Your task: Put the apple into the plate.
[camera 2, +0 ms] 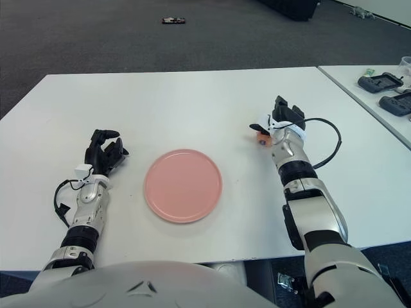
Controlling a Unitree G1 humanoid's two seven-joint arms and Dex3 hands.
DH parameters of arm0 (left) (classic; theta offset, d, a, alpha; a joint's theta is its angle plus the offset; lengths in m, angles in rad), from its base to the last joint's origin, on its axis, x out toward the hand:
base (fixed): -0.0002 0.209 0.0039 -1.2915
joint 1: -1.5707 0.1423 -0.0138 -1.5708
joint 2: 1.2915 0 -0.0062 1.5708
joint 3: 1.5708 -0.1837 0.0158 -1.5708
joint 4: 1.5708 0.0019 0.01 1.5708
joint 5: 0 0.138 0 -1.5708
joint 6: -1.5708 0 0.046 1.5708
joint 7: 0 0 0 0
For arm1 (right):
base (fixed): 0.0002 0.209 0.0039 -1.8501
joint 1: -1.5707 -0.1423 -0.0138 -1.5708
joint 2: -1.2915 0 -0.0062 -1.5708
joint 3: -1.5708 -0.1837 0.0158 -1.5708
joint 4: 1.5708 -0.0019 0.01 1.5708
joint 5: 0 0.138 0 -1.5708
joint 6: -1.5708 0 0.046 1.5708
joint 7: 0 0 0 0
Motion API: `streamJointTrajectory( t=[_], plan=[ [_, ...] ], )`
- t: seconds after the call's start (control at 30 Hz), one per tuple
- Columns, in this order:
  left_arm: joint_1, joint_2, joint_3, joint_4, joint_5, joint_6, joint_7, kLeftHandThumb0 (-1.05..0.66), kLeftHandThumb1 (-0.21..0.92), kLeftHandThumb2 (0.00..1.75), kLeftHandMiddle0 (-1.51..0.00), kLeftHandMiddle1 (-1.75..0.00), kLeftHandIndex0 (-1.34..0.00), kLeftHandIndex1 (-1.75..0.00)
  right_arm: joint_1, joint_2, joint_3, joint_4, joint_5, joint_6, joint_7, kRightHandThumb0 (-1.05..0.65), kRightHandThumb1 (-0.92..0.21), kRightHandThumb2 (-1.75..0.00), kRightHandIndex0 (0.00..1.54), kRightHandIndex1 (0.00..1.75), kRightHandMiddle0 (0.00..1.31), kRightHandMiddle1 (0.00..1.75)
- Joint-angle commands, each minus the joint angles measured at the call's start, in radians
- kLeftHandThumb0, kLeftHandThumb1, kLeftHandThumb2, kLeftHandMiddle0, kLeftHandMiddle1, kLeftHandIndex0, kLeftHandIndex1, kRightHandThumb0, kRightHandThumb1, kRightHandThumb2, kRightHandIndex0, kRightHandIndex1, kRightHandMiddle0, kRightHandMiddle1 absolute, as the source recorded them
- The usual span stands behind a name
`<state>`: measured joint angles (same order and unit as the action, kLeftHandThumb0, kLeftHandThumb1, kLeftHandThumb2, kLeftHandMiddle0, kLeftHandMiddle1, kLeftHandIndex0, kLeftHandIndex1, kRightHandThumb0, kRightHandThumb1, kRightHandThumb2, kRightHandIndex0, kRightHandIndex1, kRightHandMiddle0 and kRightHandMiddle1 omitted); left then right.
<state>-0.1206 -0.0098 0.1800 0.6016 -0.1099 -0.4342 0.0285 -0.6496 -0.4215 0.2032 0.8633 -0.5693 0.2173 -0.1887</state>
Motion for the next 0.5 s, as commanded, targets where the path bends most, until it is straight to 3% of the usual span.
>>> streamJointTrajectory(
  t=[0.0, 0.17, 0.47],
  plan=[
    [0.049, -0.007, -0.001, 0.046, 0.007, 0.042, 0.008, -0.37, 0.74, 0.78, -0.74, -1.75, -0.30, -1.75, 0.012, 0.009, 0.031, 0.010, -0.011, -0.023, -0.016, -1.05, -0.80, -0.21, 0.00, 0.00, 0.00, 0.00],
    [0.045, -0.006, -0.003, 0.047, 0.012, 0.043, 0.015, -0.37, 0.74, 0.78, -0.75, -1.75, -0.30, -1.75, 0.032, 0.013, 0.063, 0.005, -0.019, -0.042, -0.034, -1.05, -0.81, -0.21, 0.00, 0.00, 0.00, 0.00],
    [0.038, -0.008, 0.000, 0.057, 0.006, 0.038, 0.014, -0.37, 0.74, 0.78, -0.75, -1.75, -0.30, -1.75, 0.149, 0.027, 0.093, -0.185, -0.036, 0.005, -0.030, -0.96, -0.78, -0.20, 0.00, 0.00, 0.01, 0.01]
  ],
)
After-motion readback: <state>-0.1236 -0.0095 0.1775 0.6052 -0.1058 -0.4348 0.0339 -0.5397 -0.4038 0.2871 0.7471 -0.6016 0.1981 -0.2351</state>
